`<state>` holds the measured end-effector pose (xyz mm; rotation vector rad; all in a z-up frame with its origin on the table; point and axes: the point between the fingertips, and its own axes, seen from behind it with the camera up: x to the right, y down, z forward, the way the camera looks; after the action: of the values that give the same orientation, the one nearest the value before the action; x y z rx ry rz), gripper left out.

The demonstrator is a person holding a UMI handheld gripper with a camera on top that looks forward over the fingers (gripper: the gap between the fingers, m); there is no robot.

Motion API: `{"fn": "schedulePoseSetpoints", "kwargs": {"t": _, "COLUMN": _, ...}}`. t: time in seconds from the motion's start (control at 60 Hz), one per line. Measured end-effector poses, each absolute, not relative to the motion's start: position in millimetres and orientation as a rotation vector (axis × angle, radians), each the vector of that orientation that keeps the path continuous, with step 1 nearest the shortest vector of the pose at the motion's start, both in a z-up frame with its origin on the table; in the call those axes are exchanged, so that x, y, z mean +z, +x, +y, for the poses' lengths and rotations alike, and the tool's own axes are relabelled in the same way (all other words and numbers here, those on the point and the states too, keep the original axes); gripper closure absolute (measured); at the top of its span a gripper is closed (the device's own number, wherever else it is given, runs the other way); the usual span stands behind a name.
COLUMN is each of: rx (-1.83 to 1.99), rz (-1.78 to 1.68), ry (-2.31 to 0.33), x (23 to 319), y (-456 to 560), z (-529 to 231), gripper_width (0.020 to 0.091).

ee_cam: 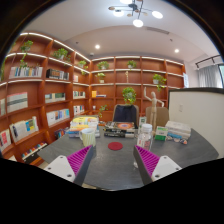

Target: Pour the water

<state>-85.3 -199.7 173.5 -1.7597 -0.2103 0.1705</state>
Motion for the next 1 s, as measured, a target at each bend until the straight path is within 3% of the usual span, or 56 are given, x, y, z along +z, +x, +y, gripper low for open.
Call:
{"fn": "schedulePoseSetpoints", "kwargs": {"t": 0.35, "rx": 0.067, "rz": -0.023, "ry": -1.829, "x": 90, "y": 13, "z": -144, "gripper_width": 0.0218}}
{"fn": "schedulePoseSetpoints", "kwargs": {"t": 0.55, "rx": 0.050, "rz": 0.042, "ry": -1.835, "x": 68, "y": 24, "z": -89, "gripper_width": 0.0216}}
{"fn": "schedulePoseSetpoints", "kwargs": {"t": 0.75, "rx": -0.007, "rz": 0.031, "ry": -1.821, "x": 64, "y": 23, "z": -42, "gripper_width": 0.0222}}
{"fn": "schedulePoseSetpoints", "kwargs": {"t": 0.9, "rx": -0.067, "rz": 0.044, "ry": -1.749, "x": 82, "y": 31, "z": -25, "gripper_width": 0.0335}}
{"fn": "schedulePoseSetpoints", "kwargs": {"t": 1.0, "rx": -0.085, "rz": 0.023, "ry": -1.727, "x": 85, "y": 28, "z": -16, "gripper_width": 0.0456}}
